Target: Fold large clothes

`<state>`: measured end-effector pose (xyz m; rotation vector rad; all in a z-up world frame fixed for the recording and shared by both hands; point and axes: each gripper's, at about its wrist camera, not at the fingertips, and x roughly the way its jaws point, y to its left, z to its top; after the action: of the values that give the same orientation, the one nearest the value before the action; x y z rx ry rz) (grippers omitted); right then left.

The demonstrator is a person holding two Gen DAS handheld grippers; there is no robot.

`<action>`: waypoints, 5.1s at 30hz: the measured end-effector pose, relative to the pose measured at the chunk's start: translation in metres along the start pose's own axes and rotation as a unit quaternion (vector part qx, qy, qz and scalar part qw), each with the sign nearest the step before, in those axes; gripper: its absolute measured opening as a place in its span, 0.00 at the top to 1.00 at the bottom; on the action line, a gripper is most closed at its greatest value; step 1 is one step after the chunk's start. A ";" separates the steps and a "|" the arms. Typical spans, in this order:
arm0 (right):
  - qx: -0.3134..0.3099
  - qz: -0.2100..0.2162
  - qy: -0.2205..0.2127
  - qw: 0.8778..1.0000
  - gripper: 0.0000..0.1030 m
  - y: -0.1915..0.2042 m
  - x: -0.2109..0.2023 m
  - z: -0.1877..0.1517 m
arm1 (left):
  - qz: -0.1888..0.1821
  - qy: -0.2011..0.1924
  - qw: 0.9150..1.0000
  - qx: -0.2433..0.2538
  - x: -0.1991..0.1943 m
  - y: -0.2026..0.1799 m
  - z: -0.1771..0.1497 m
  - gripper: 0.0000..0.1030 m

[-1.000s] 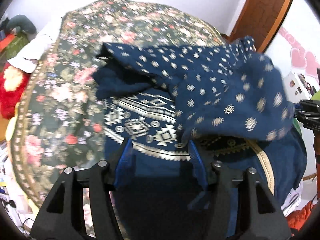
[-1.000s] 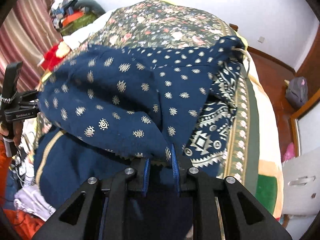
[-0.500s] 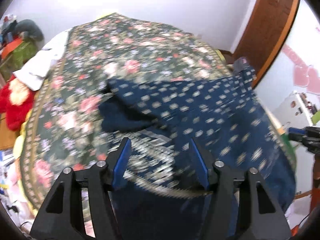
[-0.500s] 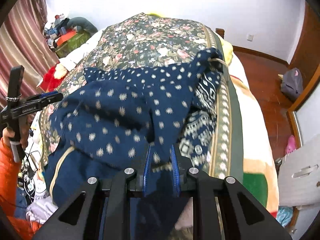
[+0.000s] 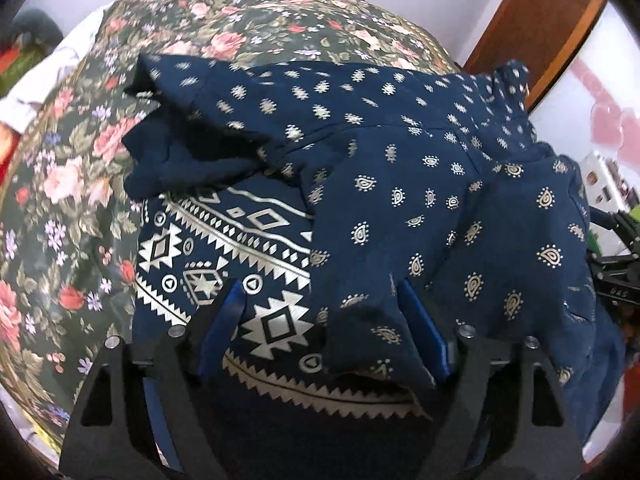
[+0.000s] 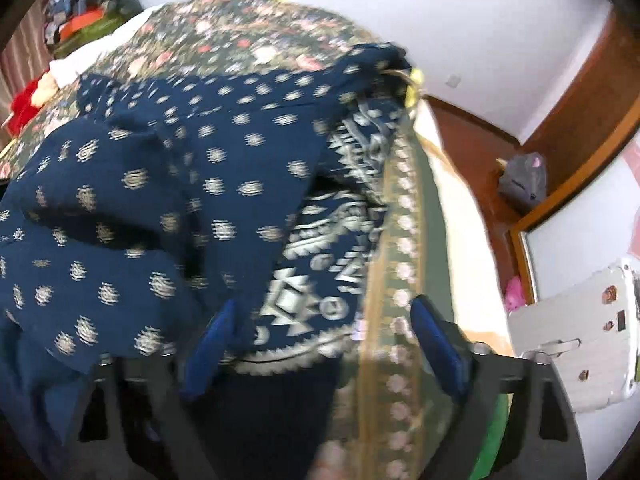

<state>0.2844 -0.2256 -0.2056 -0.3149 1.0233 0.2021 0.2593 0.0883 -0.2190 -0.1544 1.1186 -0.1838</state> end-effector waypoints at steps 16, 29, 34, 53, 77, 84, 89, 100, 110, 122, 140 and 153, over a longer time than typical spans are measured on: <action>0.142 0.140 -0.018 0.980 0.14 -0.063 0.018 0.073 | 0.024 -0.074 0.985 -0.156 -0.030 0.096 0.062 0.21; 0.203 0.225 0.004 0.953 0.15 -0.082 0.103 0.143 | -0.051 -0.011 0.974 -0.221 0.073 0.135 0.111 0.16; 0.195 0.202 -0.011 0.960 0.41 -0.076 0.116 0.157 | -0.037 -0.043 0.981 -0.183 0.074 0.118 0.121 0.37; 0.073 0.181 -0.081 0.977 0.81 0.018 0.121 0.269 | 0.111 -0.118 0.976 -0.148 0.021 0.173 0.145 0.77; 0.012 0.059 -0.111 0.992 0.12 0.013 0.058 0.246 | 0.151 -0.104 0.976 -0.120 -0.018 0.176 0.125 0.49; -0.003 0.079 -0.168 0.983 0.12 0.012 -0.049 0.208 | 0.141 -0.153 0.976 -0.063 -0.098 0.114 0.101 0.49; -0.020 0.102 -0.196 0.975 0.09 0.021 -0.118 0.175 | 0.121 -0.199 0.972 -0.028 -0.152 0.069 0.074 0.47; -0.048 0.136 -0.183 0.972 0.00 0.048 -0.165 0.081 | 0.101 -0.217 0.971 -0.015 -0.195 0.026 0.000 0.12; 0.026 0.166 -0.035 0.985 0.00 0.035 -0.080 0.016 | 0.067 -0.094 0.991 -0.062 -0.126 0.061 -0.066 0.10; 0.074 0.252 0.037 0.964 0.24 0.038 -0.035 -0.018 | 0.019 0.044 0.976 -0.213 -0.038 0.123 -0.140 0.10; 0.097 0.265 -0.026 0.959 0.85 0.045 -0.037 0.006 | -0.069 -0.029 0.973 -0.217 -0.062 0.095 -0.123 0.94; 0.093 0.257 -0.123 0.954 0.86 0.028 -0.061 0.112 | -0.035 -0.210 0.967 -0.142 -0.157 0.084 0.019 0.96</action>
<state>0.3346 -0.1612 -0.1039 0.1532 0.8525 0.5961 0.2154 0.2055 -0.0907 -0.4672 0.7111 -0.0469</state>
